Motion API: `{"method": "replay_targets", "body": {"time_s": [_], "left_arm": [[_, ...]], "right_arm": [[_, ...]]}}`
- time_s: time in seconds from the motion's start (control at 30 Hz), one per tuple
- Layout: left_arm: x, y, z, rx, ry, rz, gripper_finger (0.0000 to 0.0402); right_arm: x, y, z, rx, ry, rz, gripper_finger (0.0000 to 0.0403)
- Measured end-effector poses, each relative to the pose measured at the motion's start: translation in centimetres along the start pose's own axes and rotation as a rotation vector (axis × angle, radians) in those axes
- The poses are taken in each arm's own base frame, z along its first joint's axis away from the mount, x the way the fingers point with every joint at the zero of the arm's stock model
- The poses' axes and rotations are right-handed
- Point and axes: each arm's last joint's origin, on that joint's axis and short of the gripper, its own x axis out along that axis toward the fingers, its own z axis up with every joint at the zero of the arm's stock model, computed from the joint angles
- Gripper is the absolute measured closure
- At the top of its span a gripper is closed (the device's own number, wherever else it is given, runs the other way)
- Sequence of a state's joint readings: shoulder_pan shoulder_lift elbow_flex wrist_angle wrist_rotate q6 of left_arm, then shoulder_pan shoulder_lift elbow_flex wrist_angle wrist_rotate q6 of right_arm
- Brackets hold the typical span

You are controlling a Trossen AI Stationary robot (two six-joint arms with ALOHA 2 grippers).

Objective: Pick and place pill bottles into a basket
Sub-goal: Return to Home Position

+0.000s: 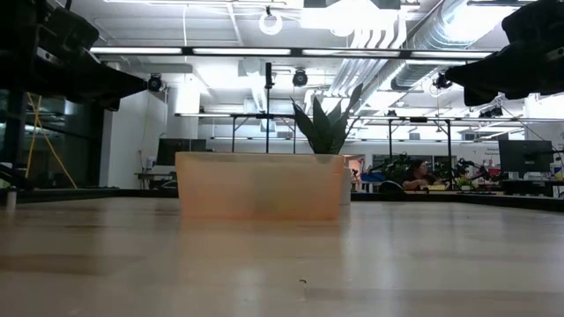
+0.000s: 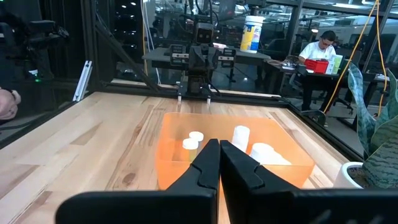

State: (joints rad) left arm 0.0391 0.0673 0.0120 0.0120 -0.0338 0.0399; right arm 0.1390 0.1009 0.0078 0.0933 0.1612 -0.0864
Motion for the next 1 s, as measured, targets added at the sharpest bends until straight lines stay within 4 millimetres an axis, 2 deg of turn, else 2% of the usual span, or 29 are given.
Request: {"method": "replay_targets", "body": {"time_s": [1.0], "left_arm": [[0.00, 0.00, 0.00, 0.000, 0.000, 0.000, 0.0318]], "right_arm": [[0.00, 0.00, 0.00, 0.000, 0.000, 0.000, 0.0402]]}}
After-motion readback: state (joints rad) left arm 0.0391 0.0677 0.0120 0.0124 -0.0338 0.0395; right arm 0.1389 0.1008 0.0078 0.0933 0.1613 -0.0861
